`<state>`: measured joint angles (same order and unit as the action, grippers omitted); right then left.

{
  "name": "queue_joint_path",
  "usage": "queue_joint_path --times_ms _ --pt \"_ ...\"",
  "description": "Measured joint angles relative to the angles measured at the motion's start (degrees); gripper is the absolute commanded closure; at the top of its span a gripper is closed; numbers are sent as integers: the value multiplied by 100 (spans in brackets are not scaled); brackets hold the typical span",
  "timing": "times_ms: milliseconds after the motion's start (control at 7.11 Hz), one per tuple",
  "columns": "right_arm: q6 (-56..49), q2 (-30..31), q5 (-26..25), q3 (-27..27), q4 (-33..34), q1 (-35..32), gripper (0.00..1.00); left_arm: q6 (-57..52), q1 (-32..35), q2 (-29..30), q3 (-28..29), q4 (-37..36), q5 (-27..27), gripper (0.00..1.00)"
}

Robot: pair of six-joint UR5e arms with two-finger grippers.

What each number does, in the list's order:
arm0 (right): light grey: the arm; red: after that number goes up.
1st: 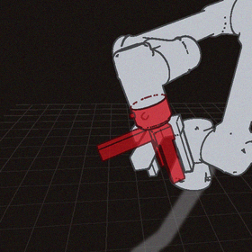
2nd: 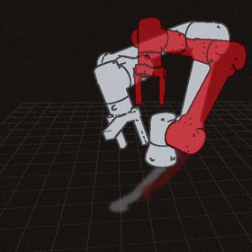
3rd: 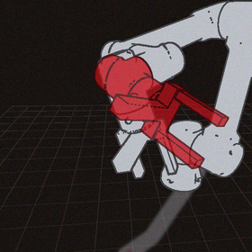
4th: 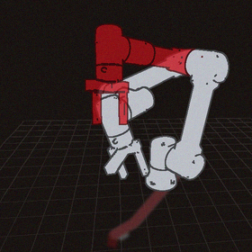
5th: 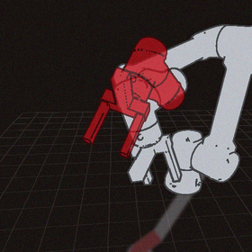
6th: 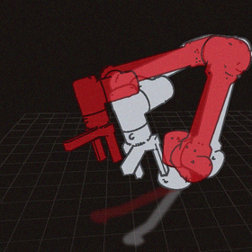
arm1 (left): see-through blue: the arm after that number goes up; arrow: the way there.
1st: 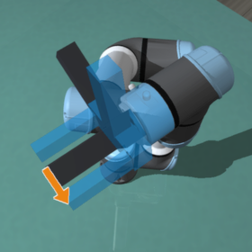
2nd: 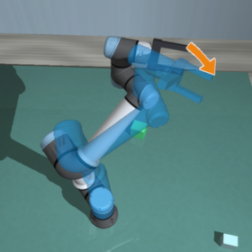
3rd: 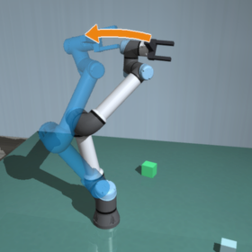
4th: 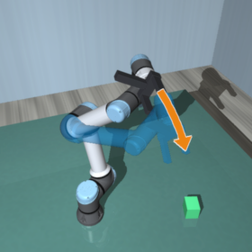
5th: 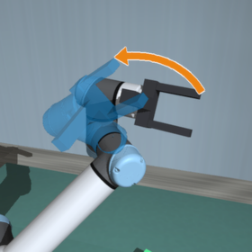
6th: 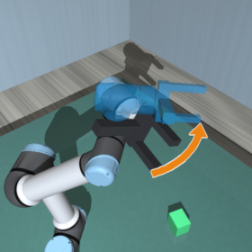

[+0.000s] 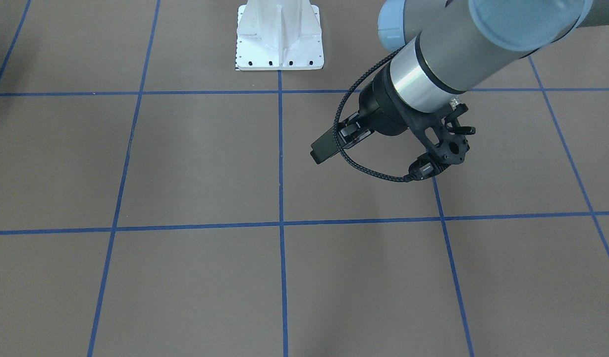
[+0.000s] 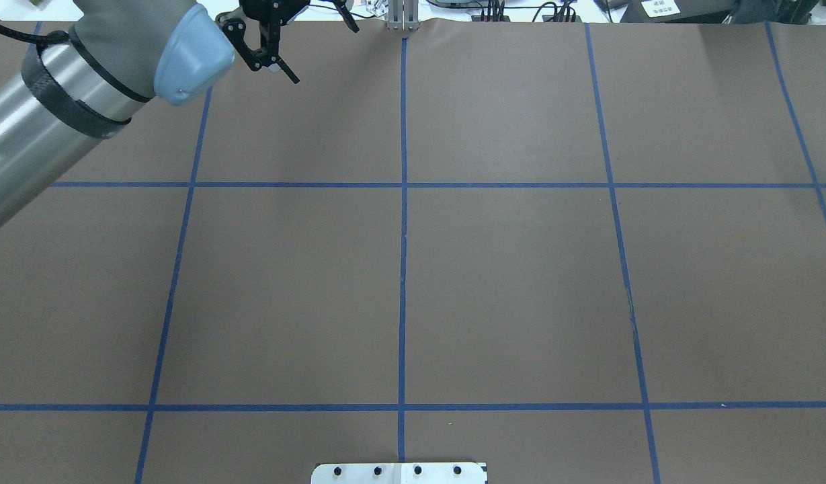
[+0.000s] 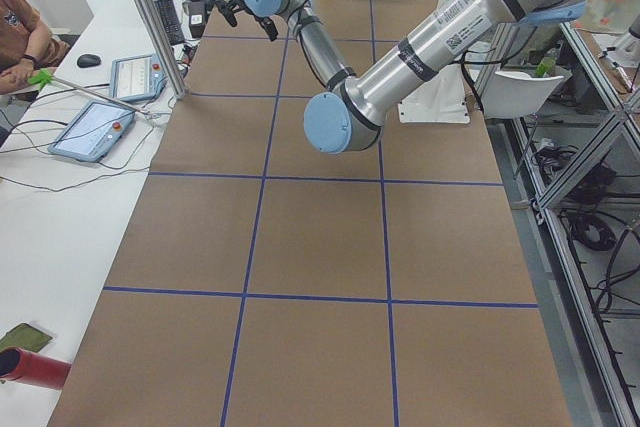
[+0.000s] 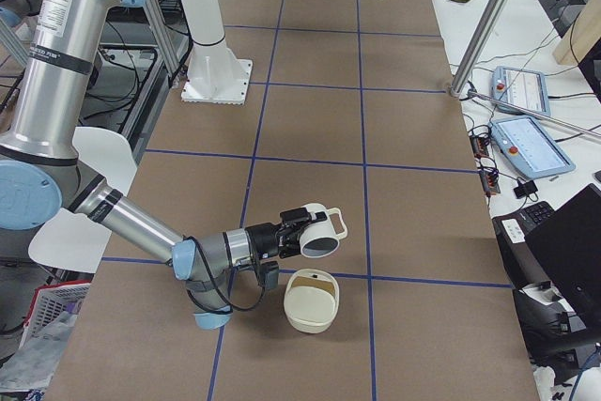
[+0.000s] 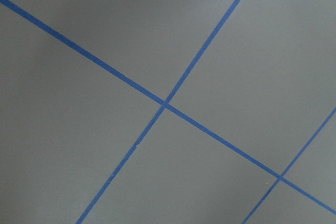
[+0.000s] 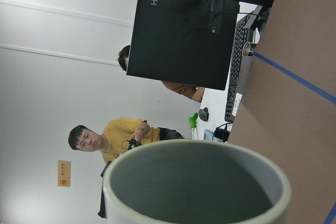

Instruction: Left arm hands cup to right arm to dump lemon

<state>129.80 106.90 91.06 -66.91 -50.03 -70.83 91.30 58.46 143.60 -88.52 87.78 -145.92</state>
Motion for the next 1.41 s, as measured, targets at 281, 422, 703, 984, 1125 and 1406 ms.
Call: queue_joint_path --times_ms 281,422,703,984,1125,1406 --pt "687 -6 0 16 -230 -103 87 -161 25 11 0 -26 -4 0" --pt "958 -11 -3 37 -289 -135 87 -184 36 30 -7 -24 1 0" --pt "1388 -27 -33 94 -319 -165 87 -311 52 43 -54 -17 43 0" --pt "1758 -68 -50 175 -328 -192 87 -383 62 51 -82 -16 144 0" --pt "1944 -85 -52 193 -343 -206 87 -390 58 62 -83 -16 166 0" --pt "2442 -193 -59 400 -647 -217 87 -420 63 85 -73 -14 186 0"
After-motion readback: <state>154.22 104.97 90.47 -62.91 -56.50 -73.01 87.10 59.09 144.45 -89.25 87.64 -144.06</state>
